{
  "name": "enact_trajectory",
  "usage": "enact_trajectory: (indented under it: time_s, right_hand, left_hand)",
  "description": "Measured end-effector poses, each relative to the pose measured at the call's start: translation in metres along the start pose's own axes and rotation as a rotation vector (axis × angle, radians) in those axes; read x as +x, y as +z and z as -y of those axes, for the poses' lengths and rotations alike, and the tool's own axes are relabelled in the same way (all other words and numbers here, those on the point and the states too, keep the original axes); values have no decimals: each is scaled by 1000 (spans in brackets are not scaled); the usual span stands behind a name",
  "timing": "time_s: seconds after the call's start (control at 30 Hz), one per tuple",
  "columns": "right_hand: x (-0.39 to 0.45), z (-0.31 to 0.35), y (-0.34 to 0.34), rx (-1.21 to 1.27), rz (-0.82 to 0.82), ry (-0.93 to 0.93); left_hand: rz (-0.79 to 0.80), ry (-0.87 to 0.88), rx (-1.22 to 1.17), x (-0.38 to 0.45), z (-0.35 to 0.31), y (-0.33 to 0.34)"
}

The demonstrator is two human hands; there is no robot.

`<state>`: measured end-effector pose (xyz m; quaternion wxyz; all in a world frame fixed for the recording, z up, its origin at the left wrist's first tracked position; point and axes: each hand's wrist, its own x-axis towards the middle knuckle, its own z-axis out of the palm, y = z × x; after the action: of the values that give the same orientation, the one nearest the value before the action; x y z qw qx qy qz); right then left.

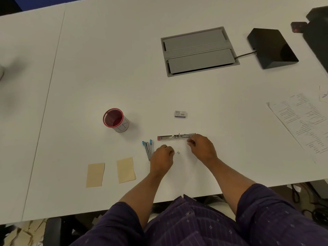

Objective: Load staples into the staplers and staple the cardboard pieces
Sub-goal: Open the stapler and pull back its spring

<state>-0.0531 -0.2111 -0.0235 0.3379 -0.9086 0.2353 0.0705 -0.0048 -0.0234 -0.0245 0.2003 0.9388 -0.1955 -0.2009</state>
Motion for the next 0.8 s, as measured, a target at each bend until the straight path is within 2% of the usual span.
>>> enact_trajectory:
  time_s: [0.33,0.63,0.8]
  right_hand:
    - [-14,8,15,-87,210,-92]
    - [-13,22,21,-320,255,-153]
    - [-14,27,25,-396,266,-182]
  left_hand:
    - [46,-59,-156,-5,-4,5]
    - [122,-67,-236,-6,-12,7]
    - [134,-32,-173,-6,-18,8]
